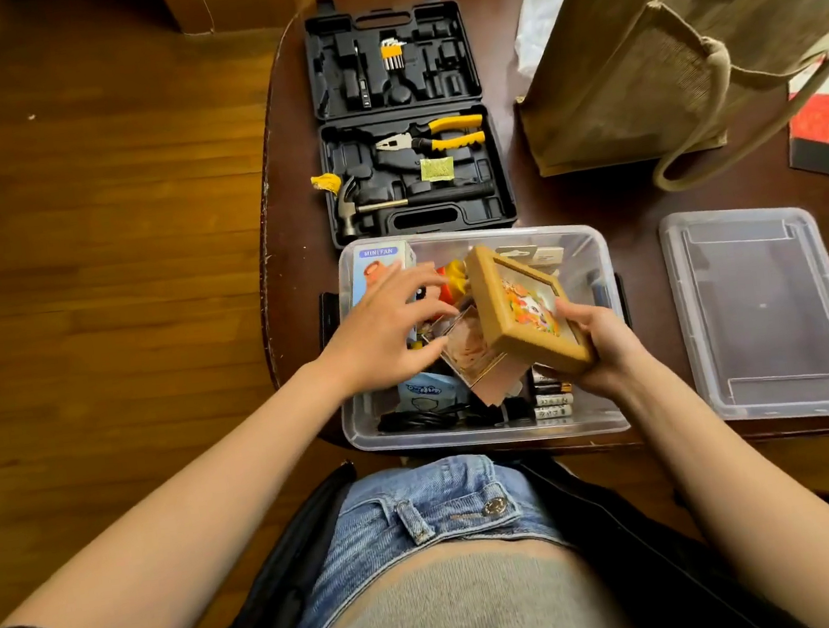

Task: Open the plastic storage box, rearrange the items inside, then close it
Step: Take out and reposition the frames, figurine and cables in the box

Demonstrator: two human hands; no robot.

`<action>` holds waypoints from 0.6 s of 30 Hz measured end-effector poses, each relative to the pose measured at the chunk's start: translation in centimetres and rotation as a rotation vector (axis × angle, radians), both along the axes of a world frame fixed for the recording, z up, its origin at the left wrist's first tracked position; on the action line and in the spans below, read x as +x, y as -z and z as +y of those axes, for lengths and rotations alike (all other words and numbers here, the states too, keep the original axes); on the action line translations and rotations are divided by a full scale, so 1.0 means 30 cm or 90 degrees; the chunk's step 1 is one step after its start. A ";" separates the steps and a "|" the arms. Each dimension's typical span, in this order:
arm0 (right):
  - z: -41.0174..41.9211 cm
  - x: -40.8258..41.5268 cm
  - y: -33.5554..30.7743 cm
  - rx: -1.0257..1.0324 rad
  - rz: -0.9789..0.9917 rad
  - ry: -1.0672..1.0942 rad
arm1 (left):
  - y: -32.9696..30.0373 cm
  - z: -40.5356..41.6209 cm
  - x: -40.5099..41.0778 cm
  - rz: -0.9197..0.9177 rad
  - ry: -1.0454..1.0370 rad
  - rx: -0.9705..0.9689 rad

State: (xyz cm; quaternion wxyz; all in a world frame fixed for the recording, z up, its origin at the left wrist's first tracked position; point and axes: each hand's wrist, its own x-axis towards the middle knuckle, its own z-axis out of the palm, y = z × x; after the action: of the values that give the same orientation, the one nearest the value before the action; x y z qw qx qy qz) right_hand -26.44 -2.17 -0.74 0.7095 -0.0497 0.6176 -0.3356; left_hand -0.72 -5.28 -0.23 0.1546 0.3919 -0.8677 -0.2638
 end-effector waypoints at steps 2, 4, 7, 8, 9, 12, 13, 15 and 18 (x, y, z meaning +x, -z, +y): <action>0.006 0.008 0.004 0.016 -0.018 -0.012 | -0.001 0.011 -0.012 -0.077 0.017 -0.015; 0.013 0.014 0.006 0.025 -0.033 -0.015 | 0.001 0.020 -0.037 -0.198 0.044 -0.036; 0.022 0.024 0.004 0.022 -0.044 -0.012 | 0.003 0.024 -0.080 -0.323 0.058 -0.061; 0.025 0.028 0.003 0.020 -0.047 -0.010 | 0.003 0.021 -0.094 -0.347 0.062 -0.062; 0.028 0.031 0.003 0.020 -0.052 -0.005 | 0.004 0.018 -0.106 -0.367 0.069 -0.065; 0.043 0.046 0.008 0.015 -0.069 -0.002 | 0.008 0.011 -0.130 -0.394 0.090 -0.068; 0.050 0.053 0.010 0.012 -0.076 -0.004 | 0.007 0.006 -0.131 -0.387 0.091 -0.064; 0.065 0.064 0.014 0.006 -0.096 0.012 | -0.003 -0.013 -0.127 -0.371 0.093 -0.046; 0.083 0.067 0.017 -0.012 -0.142 0.073 | -0.018 -0.049 -0.116 -0.357 0.106 -0.014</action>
State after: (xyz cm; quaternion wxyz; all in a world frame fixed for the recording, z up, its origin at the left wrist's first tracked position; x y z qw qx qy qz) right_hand -24.43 0.32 -1.24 0.7532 0.0170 0.5333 -0.3848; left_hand -4.20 -6.75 0.30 -0.1093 0.3750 -0.9087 -0.1477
